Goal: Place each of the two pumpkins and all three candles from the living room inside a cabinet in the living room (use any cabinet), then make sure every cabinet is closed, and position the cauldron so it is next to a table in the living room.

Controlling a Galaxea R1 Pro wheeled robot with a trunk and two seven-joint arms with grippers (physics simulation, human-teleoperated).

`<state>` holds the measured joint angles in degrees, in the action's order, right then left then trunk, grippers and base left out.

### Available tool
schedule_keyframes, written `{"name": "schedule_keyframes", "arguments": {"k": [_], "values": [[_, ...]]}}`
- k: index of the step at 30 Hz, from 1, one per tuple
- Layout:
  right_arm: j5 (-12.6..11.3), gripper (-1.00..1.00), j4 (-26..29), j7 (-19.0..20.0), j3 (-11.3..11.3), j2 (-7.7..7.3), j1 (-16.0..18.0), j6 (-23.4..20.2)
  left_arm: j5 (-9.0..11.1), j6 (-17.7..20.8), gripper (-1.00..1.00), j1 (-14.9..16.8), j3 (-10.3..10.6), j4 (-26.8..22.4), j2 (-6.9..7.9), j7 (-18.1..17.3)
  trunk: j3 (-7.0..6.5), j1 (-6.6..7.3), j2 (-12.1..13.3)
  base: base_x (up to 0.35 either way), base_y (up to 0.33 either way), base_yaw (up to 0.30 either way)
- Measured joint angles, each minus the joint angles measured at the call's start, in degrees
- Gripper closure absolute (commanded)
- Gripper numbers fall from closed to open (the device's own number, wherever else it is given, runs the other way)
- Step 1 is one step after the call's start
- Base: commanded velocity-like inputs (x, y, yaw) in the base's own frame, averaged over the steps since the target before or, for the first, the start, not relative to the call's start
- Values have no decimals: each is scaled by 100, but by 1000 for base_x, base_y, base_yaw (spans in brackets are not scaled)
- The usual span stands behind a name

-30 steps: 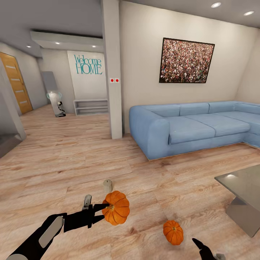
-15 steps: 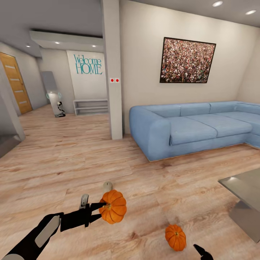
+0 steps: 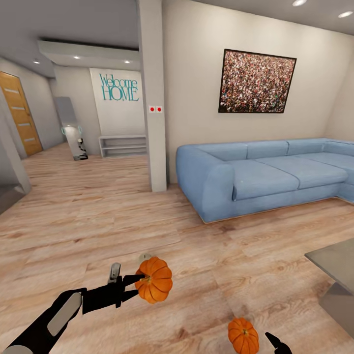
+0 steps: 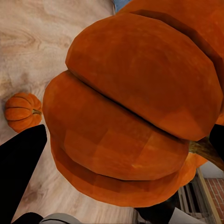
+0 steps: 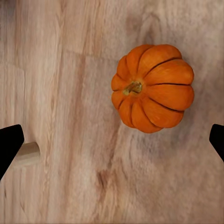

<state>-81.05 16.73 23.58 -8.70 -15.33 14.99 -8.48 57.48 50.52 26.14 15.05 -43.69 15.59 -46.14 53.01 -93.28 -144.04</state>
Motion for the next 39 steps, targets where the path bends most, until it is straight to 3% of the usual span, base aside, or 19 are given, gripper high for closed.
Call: {"name": "schedule_keyframes", "arguments": {"k": [11,16,39], "values": [[19,-100,9,6,-5,0,0,46,8,-7,100,0,-11,-25,9,-9,0,0,0,1,0,0],[24,-100,56,7,5,0,1,77,18,-4,100,0,-147,-96,1,-9,110,-13,-6,0,0,0],[-52,-100,205,483,37,-9,7,2,2,-11,100,-2,-166,-175,0,-8,620,-73,-37,0,0,0]]}}
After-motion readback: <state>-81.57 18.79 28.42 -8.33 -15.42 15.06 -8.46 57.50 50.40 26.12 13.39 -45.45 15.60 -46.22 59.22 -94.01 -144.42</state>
